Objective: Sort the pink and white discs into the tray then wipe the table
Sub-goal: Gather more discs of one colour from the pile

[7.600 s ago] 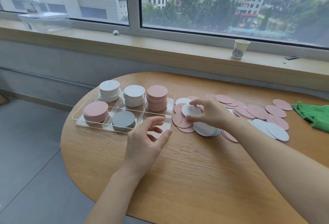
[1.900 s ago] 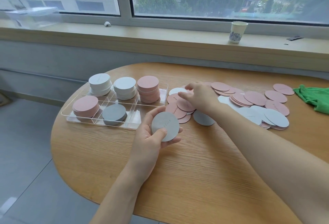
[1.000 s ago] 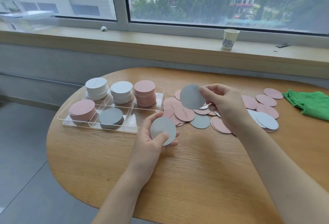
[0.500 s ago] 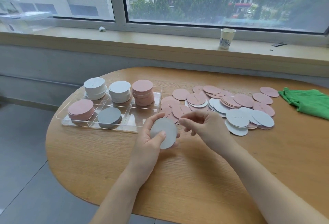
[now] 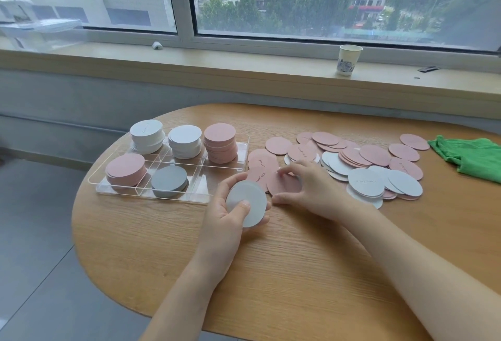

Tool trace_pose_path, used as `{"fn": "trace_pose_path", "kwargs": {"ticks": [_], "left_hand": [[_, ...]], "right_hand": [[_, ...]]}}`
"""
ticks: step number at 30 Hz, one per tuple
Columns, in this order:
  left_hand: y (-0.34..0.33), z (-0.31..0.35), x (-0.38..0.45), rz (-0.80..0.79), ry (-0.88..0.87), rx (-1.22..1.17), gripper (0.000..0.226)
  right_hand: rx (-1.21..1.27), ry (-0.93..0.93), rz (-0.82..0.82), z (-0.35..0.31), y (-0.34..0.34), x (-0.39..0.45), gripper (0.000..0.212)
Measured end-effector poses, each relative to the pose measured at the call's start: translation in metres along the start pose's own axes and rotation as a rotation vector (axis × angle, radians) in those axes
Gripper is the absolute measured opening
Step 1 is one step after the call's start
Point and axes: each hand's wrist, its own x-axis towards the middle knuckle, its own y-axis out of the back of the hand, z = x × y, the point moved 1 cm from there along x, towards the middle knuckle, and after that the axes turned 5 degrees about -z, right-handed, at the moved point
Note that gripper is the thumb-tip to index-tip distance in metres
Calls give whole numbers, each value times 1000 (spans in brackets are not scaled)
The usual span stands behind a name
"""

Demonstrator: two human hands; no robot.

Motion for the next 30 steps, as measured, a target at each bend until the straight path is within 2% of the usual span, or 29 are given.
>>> {"fn": "trace_pose_path", "kwargs": {"ticks": [6,8,12,17,21,27,30], "left_hand": [[-2,2,-2,-9,-1,8,47],[-3,3,-3,-15,-3,9,48],[-6,4,-5,-21,1,6,47],[-6,4,-5,-11,13,8,47],[-6,4,-4,-26,11,24,46],[-6,3,-4,-31,10,25,47],[-6,2,-5,-29,12,18,47]], "right_hand": [[55,120,-18,-2,-8,-42,53],[96,102,56,-3,-8,-38,46],[92,-48,172,-4,-5,-11,48],[104,-156,139,-9,-7,14,58],[261,-262,96,-10,-8,23,61],[220,-365,56,-17,-6,28,54],[314,-415,44,-16,-6,28,52]]}}
